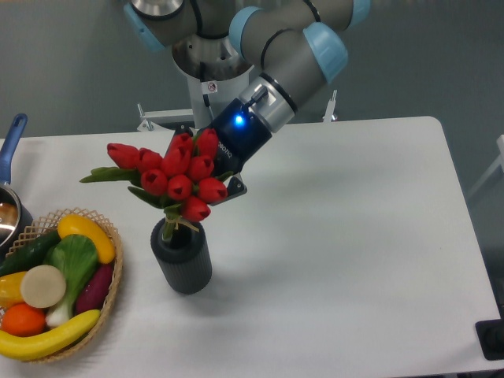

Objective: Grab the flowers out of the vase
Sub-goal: 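Lift the gripped tulips straight up out of the black vase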

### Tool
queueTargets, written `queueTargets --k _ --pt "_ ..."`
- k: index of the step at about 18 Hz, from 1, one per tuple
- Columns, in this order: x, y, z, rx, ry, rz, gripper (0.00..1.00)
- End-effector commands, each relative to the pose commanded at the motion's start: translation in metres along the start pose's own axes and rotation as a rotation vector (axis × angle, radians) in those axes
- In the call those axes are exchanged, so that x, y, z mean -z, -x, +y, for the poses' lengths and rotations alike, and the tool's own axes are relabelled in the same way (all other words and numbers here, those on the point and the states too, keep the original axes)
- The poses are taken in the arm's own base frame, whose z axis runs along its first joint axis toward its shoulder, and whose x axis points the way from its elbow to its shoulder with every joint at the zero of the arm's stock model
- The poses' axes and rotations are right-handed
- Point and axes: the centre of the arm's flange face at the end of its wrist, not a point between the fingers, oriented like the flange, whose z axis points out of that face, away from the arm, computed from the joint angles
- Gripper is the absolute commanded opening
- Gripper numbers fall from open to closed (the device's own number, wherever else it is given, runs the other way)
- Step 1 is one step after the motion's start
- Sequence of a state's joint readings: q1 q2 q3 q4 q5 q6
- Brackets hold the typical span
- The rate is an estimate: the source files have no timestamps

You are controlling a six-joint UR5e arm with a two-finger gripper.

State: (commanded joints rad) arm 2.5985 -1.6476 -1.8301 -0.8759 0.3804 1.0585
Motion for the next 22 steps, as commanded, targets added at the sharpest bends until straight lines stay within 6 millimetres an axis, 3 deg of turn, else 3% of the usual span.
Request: queueTargets --k 4,13,18,22 --pt "0.009 -0.004 -0.006 -0.005 0.007 -0.024 0.41" --pt "0.057 0.005 -0.008 0.027 -0.016 -0.115 0.41" --pt "0.071 0.006 -0.014 0.050 -0.027 -0.142 0.41" --pt "0.102 0.021 -0.007 0.066 -0.039 -0.203 0.41"
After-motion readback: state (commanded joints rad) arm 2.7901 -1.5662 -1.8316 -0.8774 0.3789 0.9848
